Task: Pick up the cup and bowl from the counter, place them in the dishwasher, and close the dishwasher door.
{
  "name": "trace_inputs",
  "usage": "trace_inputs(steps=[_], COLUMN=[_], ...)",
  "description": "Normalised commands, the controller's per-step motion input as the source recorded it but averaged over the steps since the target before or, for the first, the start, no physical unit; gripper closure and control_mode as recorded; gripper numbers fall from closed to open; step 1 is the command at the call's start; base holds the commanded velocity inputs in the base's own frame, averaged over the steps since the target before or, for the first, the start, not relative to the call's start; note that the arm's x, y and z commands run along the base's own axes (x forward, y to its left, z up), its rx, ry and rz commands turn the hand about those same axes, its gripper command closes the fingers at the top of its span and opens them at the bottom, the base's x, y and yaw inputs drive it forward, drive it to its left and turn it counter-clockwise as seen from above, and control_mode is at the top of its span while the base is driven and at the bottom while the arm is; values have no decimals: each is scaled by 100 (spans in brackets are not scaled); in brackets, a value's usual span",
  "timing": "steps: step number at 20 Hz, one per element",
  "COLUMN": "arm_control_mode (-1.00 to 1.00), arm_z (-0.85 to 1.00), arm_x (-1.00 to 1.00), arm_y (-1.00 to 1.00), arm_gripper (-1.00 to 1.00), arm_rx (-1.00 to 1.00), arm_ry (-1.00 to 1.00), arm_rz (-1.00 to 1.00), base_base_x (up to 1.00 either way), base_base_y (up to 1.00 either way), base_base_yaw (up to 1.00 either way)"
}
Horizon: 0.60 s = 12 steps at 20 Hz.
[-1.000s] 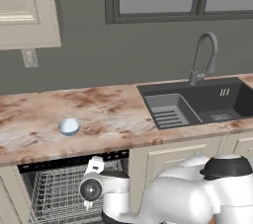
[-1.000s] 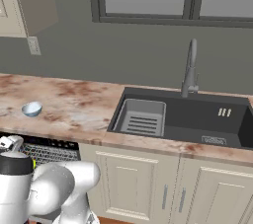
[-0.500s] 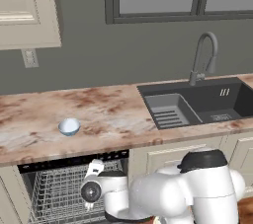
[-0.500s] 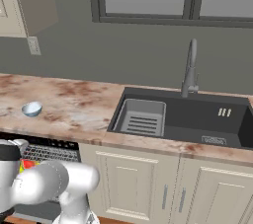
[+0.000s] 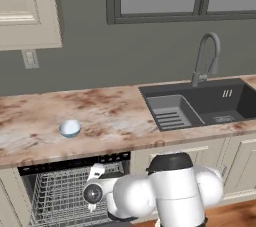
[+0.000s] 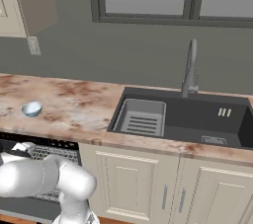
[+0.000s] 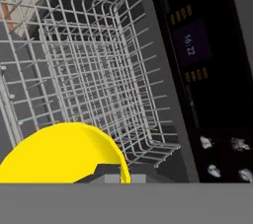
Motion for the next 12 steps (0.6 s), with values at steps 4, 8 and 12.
trace_inputs(steps=[4, 8, 12], arm_control_mode=[-100, -100, -100], arm_z=[-44, -45, -45], arm_x=[23, 26, 31], arm_y=[5, 4, 1], arm_gripper=[100, 100, 100], arm_rx=[-3, -1, 0], arm_ry=[0, 0, 0], arm_rz=[0, 0, 0], base_base_x=[0, 0, 0], base_base_y=[0, 0, 0], base_base_yaw=[0, 0, 0])
